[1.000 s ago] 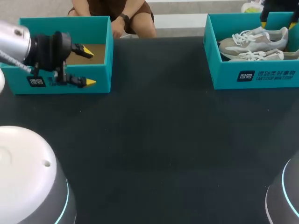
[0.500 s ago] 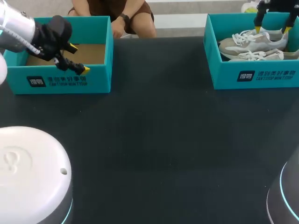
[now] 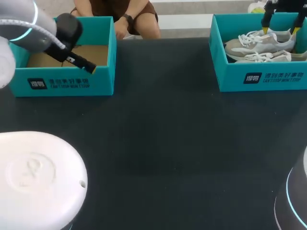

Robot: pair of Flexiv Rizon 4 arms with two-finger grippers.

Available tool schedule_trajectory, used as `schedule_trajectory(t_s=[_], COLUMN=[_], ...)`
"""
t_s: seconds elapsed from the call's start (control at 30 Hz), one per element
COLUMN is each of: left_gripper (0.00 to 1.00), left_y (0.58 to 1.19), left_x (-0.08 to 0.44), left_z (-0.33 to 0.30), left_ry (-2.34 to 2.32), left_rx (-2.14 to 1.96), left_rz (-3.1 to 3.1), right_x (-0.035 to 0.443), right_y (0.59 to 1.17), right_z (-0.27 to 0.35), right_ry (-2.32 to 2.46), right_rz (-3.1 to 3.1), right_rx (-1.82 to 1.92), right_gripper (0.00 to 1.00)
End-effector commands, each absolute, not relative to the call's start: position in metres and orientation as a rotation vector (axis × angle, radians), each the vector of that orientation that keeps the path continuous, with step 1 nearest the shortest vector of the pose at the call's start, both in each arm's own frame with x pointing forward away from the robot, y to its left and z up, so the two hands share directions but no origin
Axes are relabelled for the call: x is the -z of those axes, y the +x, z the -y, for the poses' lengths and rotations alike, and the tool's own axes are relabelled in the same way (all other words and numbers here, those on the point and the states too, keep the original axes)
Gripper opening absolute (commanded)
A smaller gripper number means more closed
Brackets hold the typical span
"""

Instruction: Take the shoe out of the shoebox, open the shoe tongue, remove and reinsert the insole, then place the shoe into the shoebox

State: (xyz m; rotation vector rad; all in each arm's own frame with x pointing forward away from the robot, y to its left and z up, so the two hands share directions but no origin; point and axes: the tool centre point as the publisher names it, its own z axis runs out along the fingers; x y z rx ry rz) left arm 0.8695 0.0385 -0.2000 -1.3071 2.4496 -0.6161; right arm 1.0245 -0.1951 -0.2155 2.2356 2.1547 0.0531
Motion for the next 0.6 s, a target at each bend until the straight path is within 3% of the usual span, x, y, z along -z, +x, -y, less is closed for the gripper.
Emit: schedule_trajectory(t_s=[0.03, 0.6], left_gripper=[1.0, 1.0], left_y=[0.869, 0.872], left_x=[0.19, 0.163], left_z=[-0.039, -0.067], left_ry=[-1.932, -2.337], left_rx=[0.1, -0.132], left_rz=[-2.179, -2.175], right_x=[0.215, 0.208], right_y=[1.024, 0.938], right_z=[0.194, 0.168], right_ry=[2.236, 2.397], right_rz=[-2.153, -2.163], right_rx=[-0.063, -0.051], right_gripper=[1.0, 1.0])
